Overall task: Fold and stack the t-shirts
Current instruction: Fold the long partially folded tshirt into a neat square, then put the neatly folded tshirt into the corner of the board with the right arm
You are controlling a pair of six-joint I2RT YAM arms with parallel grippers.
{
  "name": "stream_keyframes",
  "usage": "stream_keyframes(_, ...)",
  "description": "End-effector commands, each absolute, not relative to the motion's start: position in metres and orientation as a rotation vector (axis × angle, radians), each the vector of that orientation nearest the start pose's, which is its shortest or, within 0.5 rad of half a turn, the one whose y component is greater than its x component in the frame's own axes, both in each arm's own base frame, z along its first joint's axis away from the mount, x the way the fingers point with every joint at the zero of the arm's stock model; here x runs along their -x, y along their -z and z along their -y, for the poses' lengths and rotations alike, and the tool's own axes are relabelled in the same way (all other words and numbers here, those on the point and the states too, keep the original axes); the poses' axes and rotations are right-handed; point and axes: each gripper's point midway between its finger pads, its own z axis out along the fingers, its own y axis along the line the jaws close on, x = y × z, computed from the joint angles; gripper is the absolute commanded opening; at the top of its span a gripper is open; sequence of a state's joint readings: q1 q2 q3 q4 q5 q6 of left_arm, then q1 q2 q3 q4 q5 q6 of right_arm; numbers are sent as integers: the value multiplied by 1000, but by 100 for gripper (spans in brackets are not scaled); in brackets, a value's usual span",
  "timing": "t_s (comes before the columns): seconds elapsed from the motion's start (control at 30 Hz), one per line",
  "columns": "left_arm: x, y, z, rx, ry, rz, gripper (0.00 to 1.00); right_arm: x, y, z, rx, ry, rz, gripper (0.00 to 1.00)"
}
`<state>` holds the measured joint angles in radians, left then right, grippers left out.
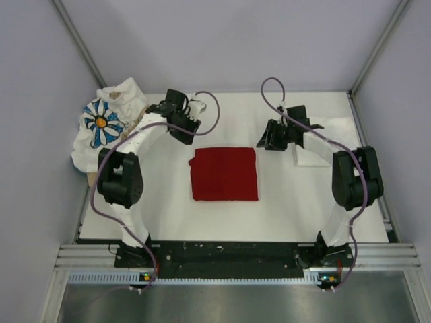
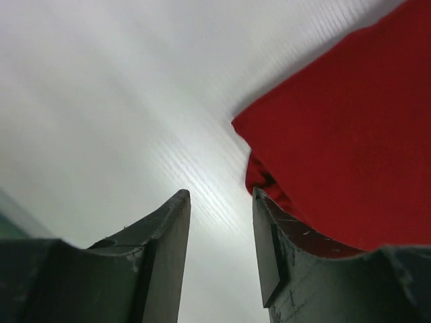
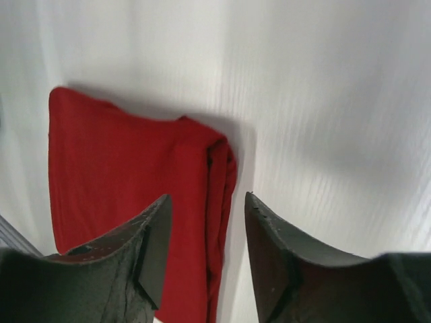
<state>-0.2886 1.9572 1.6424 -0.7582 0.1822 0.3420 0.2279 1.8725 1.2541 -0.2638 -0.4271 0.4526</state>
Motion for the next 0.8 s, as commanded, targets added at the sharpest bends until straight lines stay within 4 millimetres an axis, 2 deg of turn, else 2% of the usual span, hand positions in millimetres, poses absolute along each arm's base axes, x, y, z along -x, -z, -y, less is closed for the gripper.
stream_keyframes(0.0,-412,-136,134,-741,216,-2424,48,-379,-84,-185,-16,-841,-2511,53)
stream_keyframes(0.1,-391,-112,140,-632,378,-2526,51,-370,-74,-193,-36,-902,-2519,57)
stream_keyframes(0.2,-378,-91,146,-531,549,-2638,74,-371,-67,-200,-55,-936,-2526,64)
stream_keyframes(0.27,-377,-80,149,-487,609,-2664,94,-372,-64,-207,-59,-971,-2522,65)
stream_keyframes(0.3,-377,-76,150,-465,630,-2671,95,-373,-62,-212,-53,-981,-2524,65)
stream_keyframes(0.47,-378,-68,170,-435,821,-2662,84,-374,-43,-223,-103,-1034,-2556,66)
stream_keyframes(0.57,-378,-62,179,-428,914,-2679,69,-375,-34,-227,-132,-1075,-2566,65)
stream_keyframes(0.7,-381,-61,194,-439,1062,-2668,51,-381,-31,-236,-153,-1147,-2545,65)
stream_keyframes(0.77,-383,-58,199,-439,1112,-2677,34,-383,-33,-241,-159,-1178,-2541,63)
